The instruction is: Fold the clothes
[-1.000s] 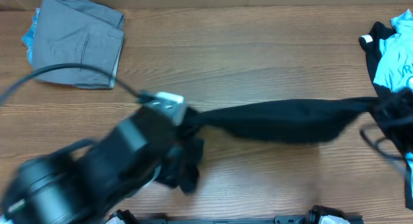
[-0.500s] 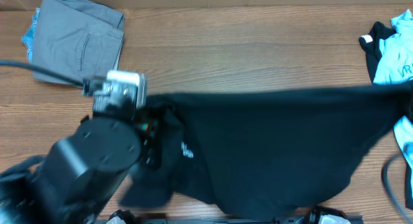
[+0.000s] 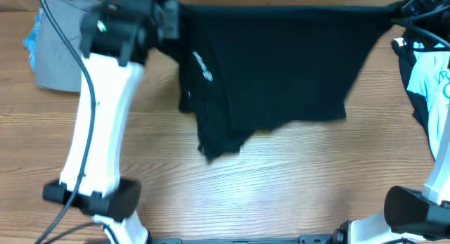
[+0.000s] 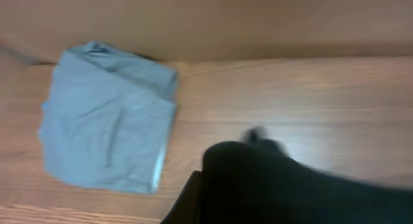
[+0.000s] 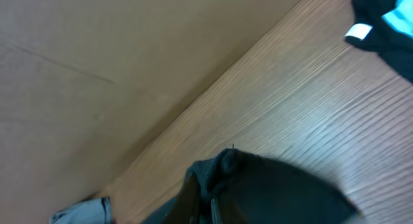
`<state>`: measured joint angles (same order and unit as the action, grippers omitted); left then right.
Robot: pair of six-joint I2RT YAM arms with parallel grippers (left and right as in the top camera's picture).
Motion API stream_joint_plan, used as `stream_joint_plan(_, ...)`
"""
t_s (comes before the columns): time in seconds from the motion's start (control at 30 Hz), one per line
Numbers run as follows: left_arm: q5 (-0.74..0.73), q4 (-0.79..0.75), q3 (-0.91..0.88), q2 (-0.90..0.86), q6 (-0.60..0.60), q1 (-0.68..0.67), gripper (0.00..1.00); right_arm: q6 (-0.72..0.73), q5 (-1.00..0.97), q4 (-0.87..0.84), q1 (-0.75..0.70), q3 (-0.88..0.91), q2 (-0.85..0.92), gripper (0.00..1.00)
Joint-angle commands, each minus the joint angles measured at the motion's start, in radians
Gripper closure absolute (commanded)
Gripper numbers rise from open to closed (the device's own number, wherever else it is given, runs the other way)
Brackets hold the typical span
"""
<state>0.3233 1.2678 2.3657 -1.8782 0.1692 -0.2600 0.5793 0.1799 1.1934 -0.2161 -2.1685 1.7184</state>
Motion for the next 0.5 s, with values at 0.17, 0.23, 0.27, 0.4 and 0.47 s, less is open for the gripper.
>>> stream_joint_plan(0.17,-0.178,0.165,0.446,0.106,-0.065,0.191,0.95,-0.026,0.005,0.159,-0.087,-0.381,-0.054,0.96)
stream_joint_plan(0.23,-0.202,0.197,0.446,0.119,-0.065,0.190,0.92,-0.027,0.005,0.194,-0.087,-0.395,-0.054,0.96)
stream_joint_plan(0.27,-0.222,0.223,0.446,0.120,-0.065,0.186,0.92,-0.027,0.005,0.215,-0.087,-0.395,-0.054,0.96)
stream_joint_plan(0.4,-0.323,0.359,0.405,0.093,-0.058,0.181,0.96,-0.030,-0.013,0.333,-0.087,-0.359,-0.050,0.96)
stream_joint_plan(0.47,-0.351,0.422,0.364,0.059,-0.054,0.181,0.96,-0.031,-0.033,0.397,-0.087,-0.320,-0.043,0.96)
